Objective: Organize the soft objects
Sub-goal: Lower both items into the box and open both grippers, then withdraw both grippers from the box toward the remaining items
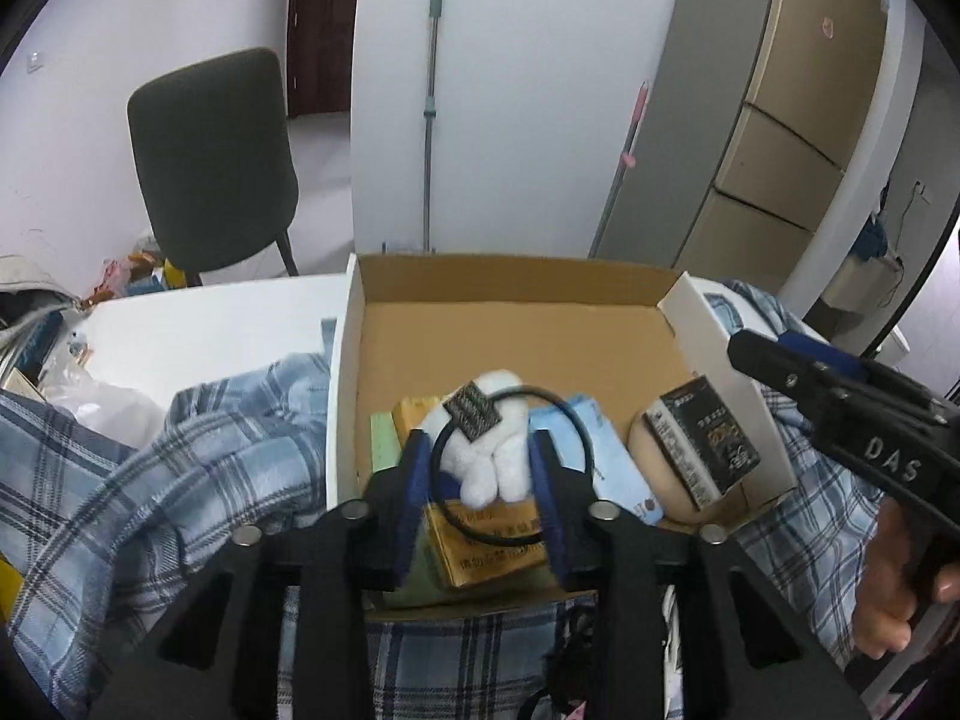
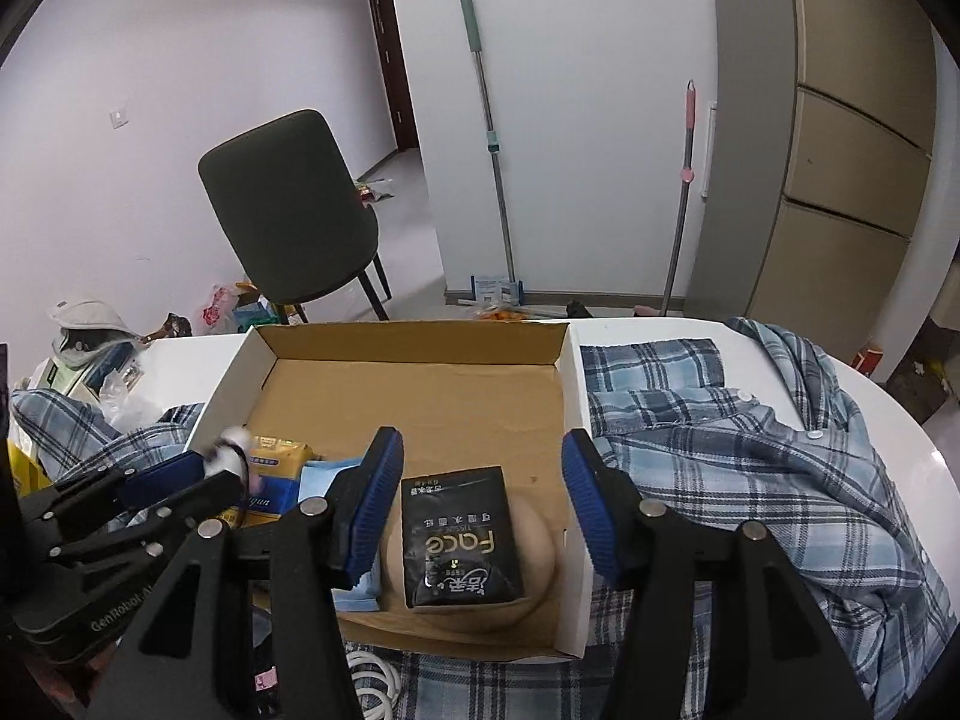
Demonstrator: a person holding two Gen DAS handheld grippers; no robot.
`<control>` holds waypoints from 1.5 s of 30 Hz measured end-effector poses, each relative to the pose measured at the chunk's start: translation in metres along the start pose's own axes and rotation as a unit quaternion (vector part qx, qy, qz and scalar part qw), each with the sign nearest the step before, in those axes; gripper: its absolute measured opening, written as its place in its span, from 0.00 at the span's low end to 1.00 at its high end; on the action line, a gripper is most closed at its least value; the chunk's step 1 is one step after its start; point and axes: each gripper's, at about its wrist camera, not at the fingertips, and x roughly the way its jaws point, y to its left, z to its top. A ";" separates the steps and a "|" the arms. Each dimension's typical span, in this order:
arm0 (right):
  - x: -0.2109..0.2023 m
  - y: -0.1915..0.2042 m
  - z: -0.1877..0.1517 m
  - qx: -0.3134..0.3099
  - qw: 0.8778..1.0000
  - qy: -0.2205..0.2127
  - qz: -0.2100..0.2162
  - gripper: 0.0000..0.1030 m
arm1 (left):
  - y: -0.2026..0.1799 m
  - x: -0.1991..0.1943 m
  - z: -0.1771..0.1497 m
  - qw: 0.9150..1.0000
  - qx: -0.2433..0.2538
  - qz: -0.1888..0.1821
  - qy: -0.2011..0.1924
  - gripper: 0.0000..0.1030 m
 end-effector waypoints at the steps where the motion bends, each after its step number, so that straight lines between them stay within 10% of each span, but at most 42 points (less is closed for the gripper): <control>1: 0.002 0.001 0.002 -0.003 1.000 0.002 0.002 0.53 | -0.001 0.000 0.000 1.000 0.001 -0.001 -0.001 0.56; 13: -0.023 0.009 0.009 -0.001 0.999 -0.031 0.009 0.53 | -0.003 -0.047 0.011 0.996 -0.003 0.003 -0.085 0.59; 27: -0.136 0.027 0.017 -0.021 0.989 -0.146 0.001 0.53 | -0.027 -0.166 0.009 0.973 0.019 -0.011 -0.229 0.60; 45: -0.146 0.025 -0.071 -0.030 0.985 -0.170 0.026 0.60 | -0.026 -0.177 -0.072 0.962 0.030 -0.018 -0.272 0.99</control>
